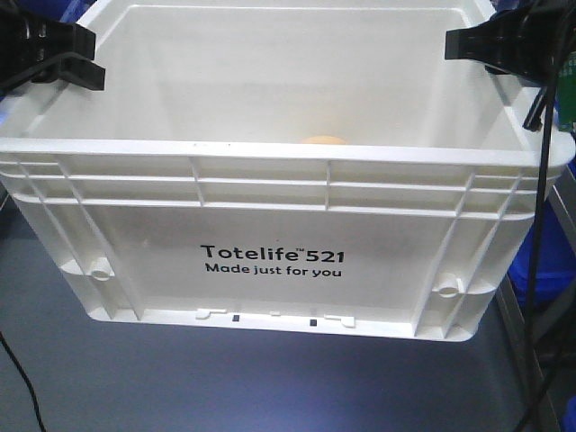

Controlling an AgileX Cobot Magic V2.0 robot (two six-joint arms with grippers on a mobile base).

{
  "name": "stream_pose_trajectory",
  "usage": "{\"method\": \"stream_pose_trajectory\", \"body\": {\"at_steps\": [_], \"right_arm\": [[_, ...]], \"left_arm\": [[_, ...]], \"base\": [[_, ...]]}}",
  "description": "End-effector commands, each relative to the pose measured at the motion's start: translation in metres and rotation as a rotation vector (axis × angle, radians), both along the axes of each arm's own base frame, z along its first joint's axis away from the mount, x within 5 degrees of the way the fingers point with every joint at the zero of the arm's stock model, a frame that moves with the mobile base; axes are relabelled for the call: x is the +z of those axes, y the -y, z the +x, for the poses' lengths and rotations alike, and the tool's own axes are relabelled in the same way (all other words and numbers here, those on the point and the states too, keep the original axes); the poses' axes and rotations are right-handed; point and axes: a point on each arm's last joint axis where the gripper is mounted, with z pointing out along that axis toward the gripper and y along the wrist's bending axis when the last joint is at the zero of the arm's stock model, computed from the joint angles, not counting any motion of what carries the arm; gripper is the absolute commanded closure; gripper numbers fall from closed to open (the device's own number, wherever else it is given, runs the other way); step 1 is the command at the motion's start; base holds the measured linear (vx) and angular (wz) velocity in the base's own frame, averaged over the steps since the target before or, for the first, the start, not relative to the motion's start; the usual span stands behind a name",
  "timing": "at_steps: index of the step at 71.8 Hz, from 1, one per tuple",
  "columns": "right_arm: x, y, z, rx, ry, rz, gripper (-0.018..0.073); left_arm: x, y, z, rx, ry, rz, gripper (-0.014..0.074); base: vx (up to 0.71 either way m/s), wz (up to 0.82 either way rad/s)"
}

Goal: Place moving items into box and shelve
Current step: 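Keep holding the tote as the base aligns with the blue bins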

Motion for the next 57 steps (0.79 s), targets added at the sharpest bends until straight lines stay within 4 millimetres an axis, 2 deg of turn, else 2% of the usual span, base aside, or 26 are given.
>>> {"method": "stream_pose_trajectory", "body": {"at_steps": [1, 57], "right_arm": [[0.0332, 0.0002, -0.0033, 0.017, 0.202, 0.070, 0.0565], [0.0332, 0.0002, -0.0033, 0.017, 0.202, 0.070, 0.0565]], "left_arm": [[0.0381, 0.0081, -0.0138, -0.021, 0.174, -0.139, 0.0594], [0.0380, 0.0081, -0.0139, -0.022, 0.173, -0.139, 0.0594]], "base": [[0.29, 0.28], [0.20, 0.45]]}}
